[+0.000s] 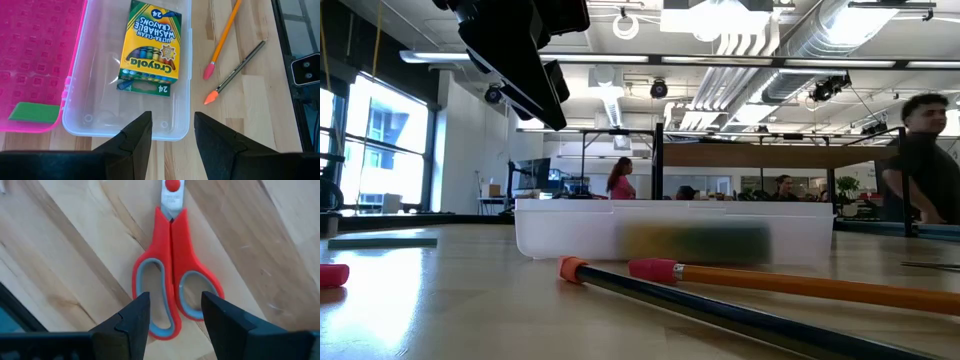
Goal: Pack school essentials
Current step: Put the orange scissors into the pink supply box
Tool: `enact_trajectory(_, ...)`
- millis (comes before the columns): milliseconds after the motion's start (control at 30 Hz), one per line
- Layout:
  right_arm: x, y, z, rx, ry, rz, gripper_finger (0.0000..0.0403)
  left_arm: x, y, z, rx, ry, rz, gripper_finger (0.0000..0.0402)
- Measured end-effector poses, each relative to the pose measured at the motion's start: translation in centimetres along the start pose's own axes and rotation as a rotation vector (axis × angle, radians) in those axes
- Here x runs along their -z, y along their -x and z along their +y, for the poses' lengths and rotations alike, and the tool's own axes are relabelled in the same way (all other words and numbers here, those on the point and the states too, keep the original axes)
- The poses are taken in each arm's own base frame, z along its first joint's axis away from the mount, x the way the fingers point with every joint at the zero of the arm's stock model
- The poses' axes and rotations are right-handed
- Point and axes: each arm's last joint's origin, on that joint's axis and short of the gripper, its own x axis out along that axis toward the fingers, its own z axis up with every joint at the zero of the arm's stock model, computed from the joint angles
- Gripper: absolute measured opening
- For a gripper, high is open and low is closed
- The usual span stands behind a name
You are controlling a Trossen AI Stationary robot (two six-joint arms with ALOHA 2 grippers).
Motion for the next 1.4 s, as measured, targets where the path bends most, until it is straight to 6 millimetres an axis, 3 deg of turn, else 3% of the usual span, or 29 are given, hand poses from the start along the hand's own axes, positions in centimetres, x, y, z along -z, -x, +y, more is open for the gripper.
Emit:
enact_trajectory(767, 0.3, -3.7, 0.7, 0.108, 0.021, 0.063, 0.0163, -0.1, 0.0, 0.0, 0.002, -0.001, -0.007, 0.0136)
enact_trajectory(1167, 0.4, -3.4, 1.2, 0.102, 0.031, 0.060, 0.0057, 0.0, 0.0, 0.0, -0.001, 0.023, 0.004, 0.0136)
enact_trajectory(1400, 0.3, -3.4, 1.2, 0.107, 0.046, 0.057, 0.0035, 0.3, 0.0, 0.0, 0.014, -0.007, 0.033, 0.0136)
